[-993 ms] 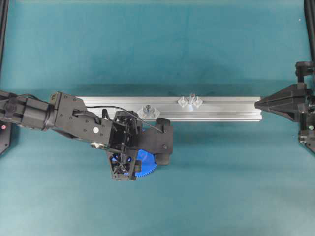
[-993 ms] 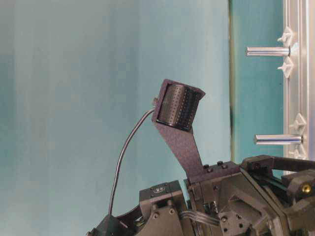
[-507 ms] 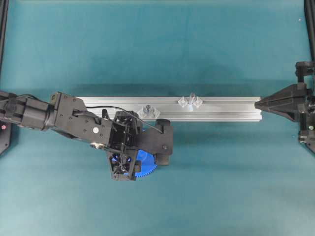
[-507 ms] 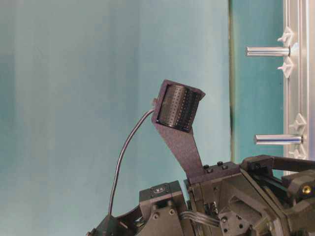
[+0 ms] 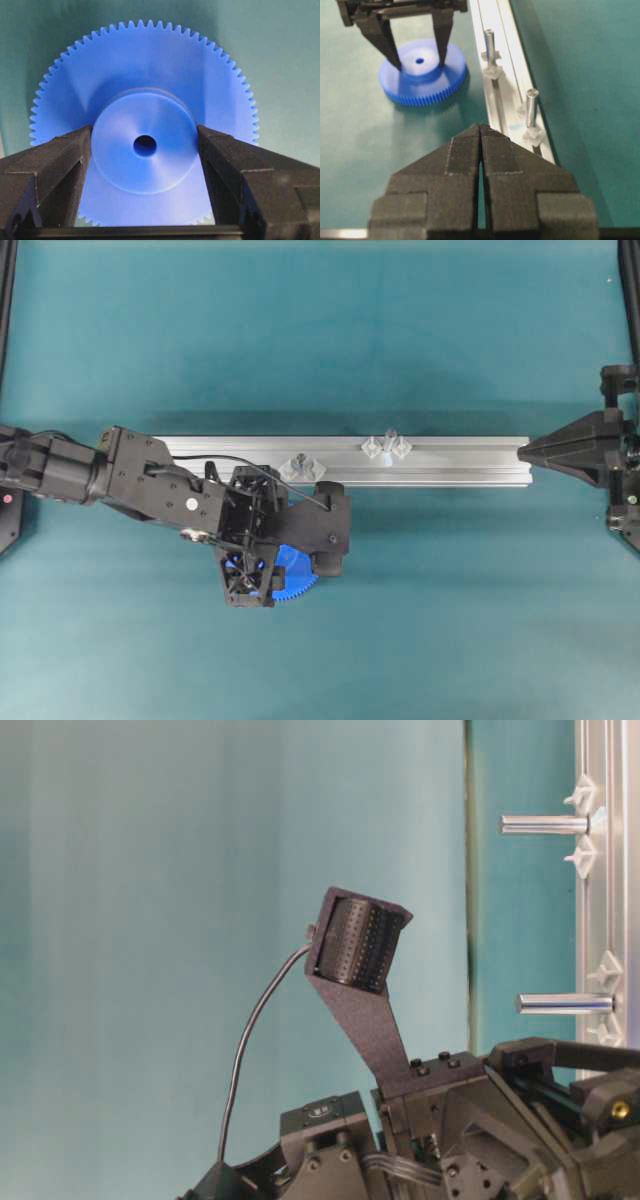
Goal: Find the location of the shaft and insert the large gear.
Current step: 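Close the left gripper on the gear hub and lift it, then carry the gear with the left gripper over the left shaft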
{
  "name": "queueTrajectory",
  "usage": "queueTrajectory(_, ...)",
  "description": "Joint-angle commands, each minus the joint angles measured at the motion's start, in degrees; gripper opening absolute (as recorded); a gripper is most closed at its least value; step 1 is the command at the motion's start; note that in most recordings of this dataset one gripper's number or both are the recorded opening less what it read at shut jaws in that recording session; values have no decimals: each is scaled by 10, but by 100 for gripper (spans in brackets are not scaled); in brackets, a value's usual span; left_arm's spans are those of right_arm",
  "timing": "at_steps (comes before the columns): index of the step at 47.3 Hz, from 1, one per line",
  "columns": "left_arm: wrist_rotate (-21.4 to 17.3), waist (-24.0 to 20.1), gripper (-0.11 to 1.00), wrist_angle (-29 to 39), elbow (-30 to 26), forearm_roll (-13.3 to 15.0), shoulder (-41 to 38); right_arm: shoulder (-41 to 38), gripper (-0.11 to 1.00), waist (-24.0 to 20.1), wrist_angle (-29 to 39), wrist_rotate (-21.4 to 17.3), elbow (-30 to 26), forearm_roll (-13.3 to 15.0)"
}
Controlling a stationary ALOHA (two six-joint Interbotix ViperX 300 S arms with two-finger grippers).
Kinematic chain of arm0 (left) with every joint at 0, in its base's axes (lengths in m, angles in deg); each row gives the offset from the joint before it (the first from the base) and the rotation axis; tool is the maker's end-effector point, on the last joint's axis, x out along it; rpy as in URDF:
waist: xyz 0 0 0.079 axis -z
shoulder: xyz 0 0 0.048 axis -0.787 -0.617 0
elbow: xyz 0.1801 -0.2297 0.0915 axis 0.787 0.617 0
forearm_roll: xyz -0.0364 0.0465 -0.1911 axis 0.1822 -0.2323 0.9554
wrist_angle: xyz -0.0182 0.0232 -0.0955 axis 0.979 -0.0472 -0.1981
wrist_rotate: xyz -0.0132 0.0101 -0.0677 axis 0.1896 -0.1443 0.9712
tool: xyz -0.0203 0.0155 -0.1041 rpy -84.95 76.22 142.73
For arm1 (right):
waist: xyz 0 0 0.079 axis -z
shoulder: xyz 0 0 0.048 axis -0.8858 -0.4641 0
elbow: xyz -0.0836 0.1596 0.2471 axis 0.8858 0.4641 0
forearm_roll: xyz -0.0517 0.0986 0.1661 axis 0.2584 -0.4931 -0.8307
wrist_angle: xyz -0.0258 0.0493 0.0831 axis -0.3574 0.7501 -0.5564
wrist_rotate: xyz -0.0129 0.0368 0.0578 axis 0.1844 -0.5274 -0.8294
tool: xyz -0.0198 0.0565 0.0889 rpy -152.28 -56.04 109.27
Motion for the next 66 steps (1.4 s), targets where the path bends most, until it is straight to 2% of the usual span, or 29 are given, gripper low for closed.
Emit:
queueTrajectory(1, -1, 2, 72, 4, -20, -1, 33, -3, -2, 1, -3, -5, -6, -2)
queueTrajectory(18, -8, -4, 72, 51, -54, -2, 58, -3, -2, 1, -3, -6, -6, -1)
queueTrajectory(33, -45, -27, 72, 135, -119, -2, 78, -3, -2, 1, -3, -6, -6, -1)
queueTrajectory(48, -57, -49, 72, 200, -186, -2, 82, -4, -2, 1, -3, -6, -6, -1)
queueTrajectory(66, -98, -73, 72, 209, -230, -3, 71, -3, -2, 1, -3, -6, -6, -1)
